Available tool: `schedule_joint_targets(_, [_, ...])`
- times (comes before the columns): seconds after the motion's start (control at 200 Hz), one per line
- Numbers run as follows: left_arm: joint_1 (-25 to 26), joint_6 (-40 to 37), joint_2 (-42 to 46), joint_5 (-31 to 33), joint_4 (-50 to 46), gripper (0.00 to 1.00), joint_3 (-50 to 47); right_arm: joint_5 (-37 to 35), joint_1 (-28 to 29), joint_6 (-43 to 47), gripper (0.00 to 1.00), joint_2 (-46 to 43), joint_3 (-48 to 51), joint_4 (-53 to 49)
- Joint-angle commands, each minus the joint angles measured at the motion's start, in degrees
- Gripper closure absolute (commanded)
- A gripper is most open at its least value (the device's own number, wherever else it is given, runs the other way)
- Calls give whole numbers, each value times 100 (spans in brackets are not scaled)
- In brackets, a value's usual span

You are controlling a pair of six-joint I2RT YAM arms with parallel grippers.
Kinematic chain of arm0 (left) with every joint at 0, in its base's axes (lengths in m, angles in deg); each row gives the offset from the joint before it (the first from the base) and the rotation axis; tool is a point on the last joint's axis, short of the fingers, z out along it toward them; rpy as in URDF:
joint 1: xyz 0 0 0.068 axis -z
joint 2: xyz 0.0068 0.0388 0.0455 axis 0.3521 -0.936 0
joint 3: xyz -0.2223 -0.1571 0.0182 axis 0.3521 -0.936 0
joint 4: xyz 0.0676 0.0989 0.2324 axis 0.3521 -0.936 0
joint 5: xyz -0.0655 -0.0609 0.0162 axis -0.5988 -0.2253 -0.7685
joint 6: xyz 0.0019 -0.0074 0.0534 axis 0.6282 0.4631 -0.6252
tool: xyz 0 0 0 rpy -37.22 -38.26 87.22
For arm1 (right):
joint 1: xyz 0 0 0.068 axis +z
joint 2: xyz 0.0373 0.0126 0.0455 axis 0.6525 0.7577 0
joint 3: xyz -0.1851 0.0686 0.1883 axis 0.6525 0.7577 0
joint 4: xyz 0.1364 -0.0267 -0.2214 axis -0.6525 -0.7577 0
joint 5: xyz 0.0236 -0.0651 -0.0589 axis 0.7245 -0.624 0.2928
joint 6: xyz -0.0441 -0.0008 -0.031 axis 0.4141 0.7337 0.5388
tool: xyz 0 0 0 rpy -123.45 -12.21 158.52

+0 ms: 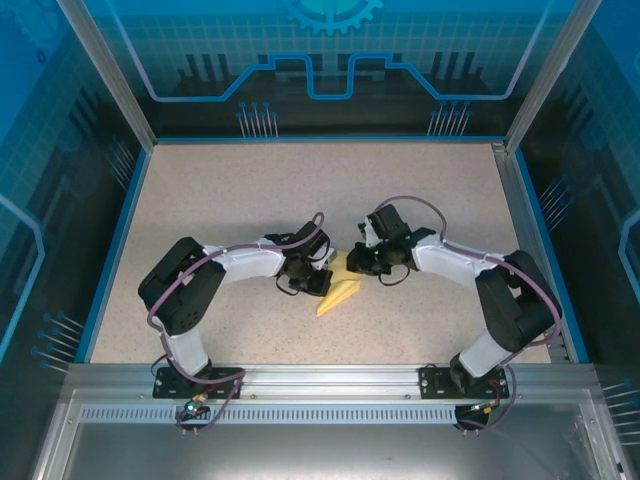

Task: Fold a paper plane with a square sheet of paper (pick it up from the middle)
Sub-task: Third fold the triangle at the center of the table.

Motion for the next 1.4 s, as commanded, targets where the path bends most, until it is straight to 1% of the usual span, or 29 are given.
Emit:
schedule_joint_targets(0.0, [-32, 15, -82, 23, -69, 96, -108, 477, 297, -396, 88, 37, 339, 589])
schedule_joint_targets(0.09, [-31, -3, -90, 18, -101, 96, -81, 456, 401, -530, 88, 206, 434, 742])
schedule_joint_targets(0.23, [-31, 1, -76, 21, -114, 96, -72, 680, 445, -677, 89, 444, 480, 1069])
schedule_joint_targets(0.405, [-33, 3, -80, 20, -122, 96, -72, 619, 581, -625, 88, 540, 215, 867])
schedule_joint_targets(0.515, [-37, 5, -80, 19, -137, 96, -63, 453, 639, -592, 89, 687, 100, 668])
schedule_joint_targets(0.805, [-31, -57, -79, 77, -217, 96, -62, 213, 622, -603, 88, 719, 524, 735])
schedule_joint_targets(1.055, [-32, -84, -115, 130, -263, 96, -37, 189, 631, -688, 88, 1025, 721, 1002])
schedule_joint_targets(1.23, [-31, -103, -115, 175, -298, 96, -20, 217, 603, -635, 86, 741, 625, 889])
schedule_joint_targets(1.396, [-33, -104, -112, 162, -287, 96, -10, 382, 262, -625, 84, 282, 799, 1041])
